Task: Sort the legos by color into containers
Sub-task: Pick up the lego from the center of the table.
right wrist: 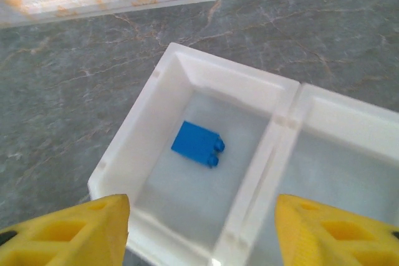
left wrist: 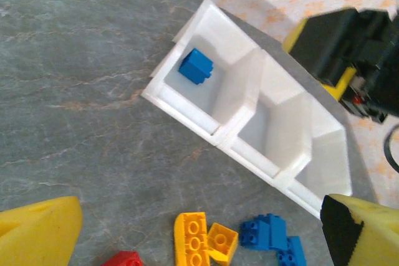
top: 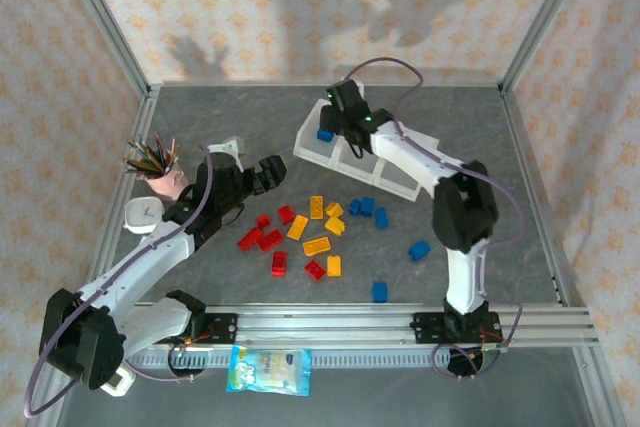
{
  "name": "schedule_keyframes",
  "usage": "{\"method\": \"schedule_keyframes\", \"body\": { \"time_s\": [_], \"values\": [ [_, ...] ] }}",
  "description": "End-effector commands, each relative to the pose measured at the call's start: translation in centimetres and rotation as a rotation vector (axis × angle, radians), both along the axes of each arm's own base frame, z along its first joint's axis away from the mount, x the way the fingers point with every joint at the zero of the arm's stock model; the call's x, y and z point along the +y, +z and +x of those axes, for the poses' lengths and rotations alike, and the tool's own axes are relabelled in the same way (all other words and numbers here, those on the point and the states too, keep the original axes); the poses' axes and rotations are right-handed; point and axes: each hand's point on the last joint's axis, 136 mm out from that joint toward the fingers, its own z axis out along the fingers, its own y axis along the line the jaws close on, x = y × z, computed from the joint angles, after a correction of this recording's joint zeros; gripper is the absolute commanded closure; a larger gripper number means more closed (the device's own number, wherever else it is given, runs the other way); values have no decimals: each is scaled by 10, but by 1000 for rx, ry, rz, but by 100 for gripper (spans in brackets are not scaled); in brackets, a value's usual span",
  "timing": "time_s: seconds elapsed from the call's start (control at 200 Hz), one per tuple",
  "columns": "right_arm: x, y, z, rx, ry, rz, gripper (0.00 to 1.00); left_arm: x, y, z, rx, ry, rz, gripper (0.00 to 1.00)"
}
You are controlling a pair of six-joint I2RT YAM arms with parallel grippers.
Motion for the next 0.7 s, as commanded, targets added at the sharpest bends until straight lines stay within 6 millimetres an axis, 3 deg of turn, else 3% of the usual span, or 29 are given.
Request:
{"method": "schedule_keyframes", "body": {
  "time_s": [0.0,0.28,0.465,0.696],
  "values": [
    [-15,1,-32,25,-10,31,35,-11,2,-12,-2,-64,-29,1],
    [-71,-29,-109,115,-95,27,27,-46,-7,-36,27,-173,-26,1],
    [-105,-66,-156,213,-158,-14,23,-67,-13,-50,36,-216,-64,1],
    [-108,-108,-195,322,-97,23,24,-78,-22,-58,47,-232,-79,1]
  ]
}}
